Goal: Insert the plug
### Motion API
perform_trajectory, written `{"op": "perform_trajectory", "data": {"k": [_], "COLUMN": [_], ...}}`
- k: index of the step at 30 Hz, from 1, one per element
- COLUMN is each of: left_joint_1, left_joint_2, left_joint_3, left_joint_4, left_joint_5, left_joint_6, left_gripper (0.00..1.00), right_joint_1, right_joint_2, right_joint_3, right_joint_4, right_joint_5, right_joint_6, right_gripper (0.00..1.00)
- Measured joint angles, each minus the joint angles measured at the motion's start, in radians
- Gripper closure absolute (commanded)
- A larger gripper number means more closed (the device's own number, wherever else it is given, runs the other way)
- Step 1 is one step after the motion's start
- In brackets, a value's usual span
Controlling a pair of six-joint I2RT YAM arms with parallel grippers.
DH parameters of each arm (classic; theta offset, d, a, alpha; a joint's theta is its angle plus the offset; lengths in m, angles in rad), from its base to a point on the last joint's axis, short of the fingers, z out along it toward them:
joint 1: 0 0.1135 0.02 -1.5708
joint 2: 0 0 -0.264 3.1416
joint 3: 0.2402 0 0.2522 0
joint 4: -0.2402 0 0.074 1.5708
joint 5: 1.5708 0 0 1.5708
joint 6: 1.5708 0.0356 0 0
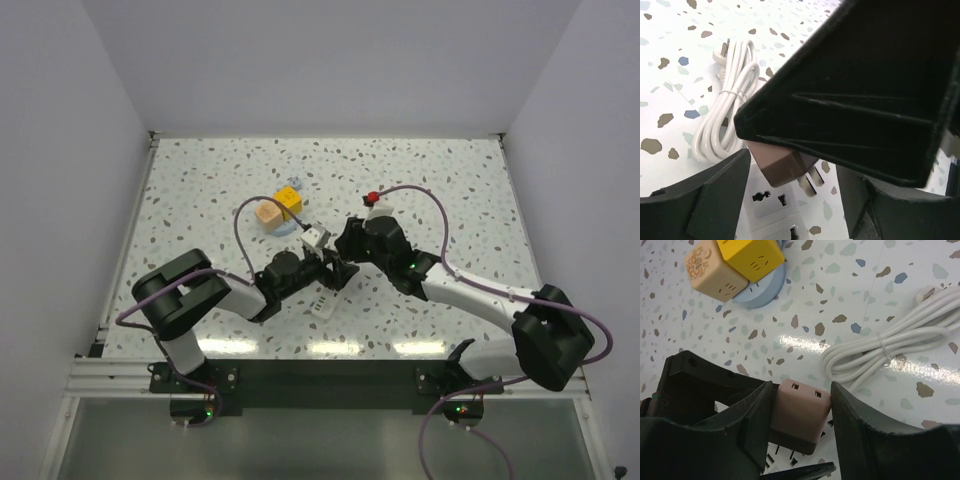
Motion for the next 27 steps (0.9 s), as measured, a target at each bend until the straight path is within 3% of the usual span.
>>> {"op": "perform_trajectory", "data": {"k": [3,6,7,8,9,11,17,24,27], "left_joint_1": [0.0,-0.002,-0.004,-0.003,0.003,0.008,0.005,0.0,-0.001], "left_joint_2": [0.027,0.048,0.054,0.06,0.07,0.081,0.084,0.084,0.084], "left_joint_3": [0.008,0.008,0.008,0.008,0.008,0.008,0.0,-0.01,-0.013], "left_joint_4": [0.009,0.02,0.02,0.02,0.023,0.031,0.069,0.099,0.116], "left_joint_5": [-0.003,0.011,0.009,0.011,0.007,0.02,0.032,0.04,0.041], "left_joint_6": [-0.006,-0.007,-0.005,-0.007,-0.005,0.01,0.055,0.096,0.109], "left_gripper": [0.44,0.66,0.79,0.86,0.98,1.0,1.0,1.0,1.0], "right_joint_1": [0.0,0.0,-0.001,-0.001,-0.003,-0.009,-0.007,-0.005,-0.004], "right_joint_2": [-0.004,-0.004,-0.006,-0.008,-0.012,-0.02,-0.045,-0.071,-0.086], "right_joint_3": [-0.018,-0.033,-0.036,-0.039,-0.041,-0.045,-0.045,-0.043,-0.043], "right_joint_4": [0.008,0.022,0.024,0.027,0.03,0.039,0.022,-0.013,-0.035], "right_joint_5": [-0.022,-0.026,-0.025,-0.024,-0.019,-0.019,-0.024,-0.053,-0.07], "right_joint_6": [0.0,0.0,-0.002,-0.005,-0.007,-0.015,-0.04,-0.056,-0.061], "right_gripper": [1.0,1.0,1.0,1.0,0.92,0.81,0.68,0.18,0.11]}}
